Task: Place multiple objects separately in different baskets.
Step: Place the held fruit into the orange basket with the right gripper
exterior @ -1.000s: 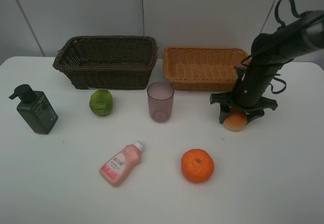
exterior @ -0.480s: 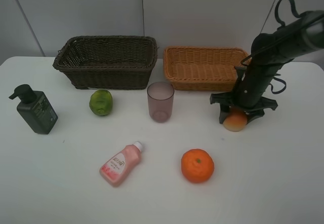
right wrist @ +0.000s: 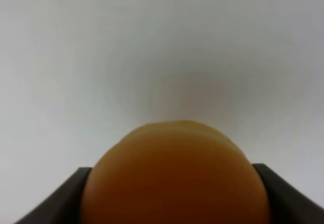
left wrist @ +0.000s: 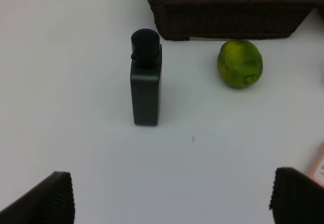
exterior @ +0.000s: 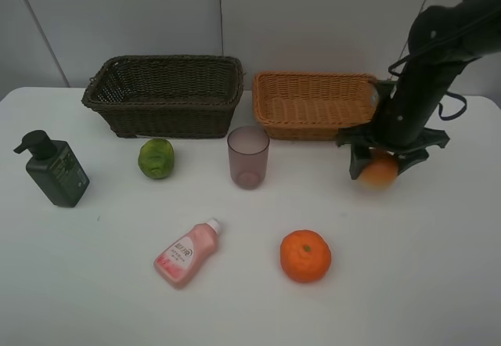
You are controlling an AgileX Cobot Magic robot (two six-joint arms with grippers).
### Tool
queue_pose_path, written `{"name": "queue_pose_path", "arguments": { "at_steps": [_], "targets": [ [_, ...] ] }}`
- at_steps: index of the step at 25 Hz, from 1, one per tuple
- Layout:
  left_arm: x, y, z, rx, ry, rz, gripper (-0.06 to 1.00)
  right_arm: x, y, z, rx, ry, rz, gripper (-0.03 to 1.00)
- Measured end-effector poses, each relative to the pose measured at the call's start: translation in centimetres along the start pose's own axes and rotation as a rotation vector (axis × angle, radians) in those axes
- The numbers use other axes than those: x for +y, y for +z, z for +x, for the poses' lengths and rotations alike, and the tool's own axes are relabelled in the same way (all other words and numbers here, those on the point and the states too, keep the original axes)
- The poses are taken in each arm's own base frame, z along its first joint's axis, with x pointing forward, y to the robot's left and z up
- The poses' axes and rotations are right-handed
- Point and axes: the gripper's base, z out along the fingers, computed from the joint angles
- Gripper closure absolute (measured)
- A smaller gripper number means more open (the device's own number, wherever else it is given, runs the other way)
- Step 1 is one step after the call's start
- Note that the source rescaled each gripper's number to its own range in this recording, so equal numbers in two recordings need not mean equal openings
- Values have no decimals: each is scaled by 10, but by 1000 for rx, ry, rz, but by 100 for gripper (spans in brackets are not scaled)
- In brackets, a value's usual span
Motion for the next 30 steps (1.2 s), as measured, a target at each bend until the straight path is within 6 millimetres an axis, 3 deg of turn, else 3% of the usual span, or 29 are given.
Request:
{"name": "queue_pose_path", "arguments": {
  "at_steps": [10, 14, 21, 30],
  "targets": [
    [0, 0, 0, 0, 0, 0, -6, 0, -66, -33, -50, -38, 50, 97],
    [0, 0, 0, 0, 0, 0, -6, 5, -74, -59, -89, -45, 58, 97],
    [0, 0, 0, 0, 0, 0, -6, 15, -72, -113, -197, -46, 55, 97],
    [0, 0, 0, 0, 0, 0, -6, 23, -27, -147, -281, -64, 49, 97]
  ]
}}
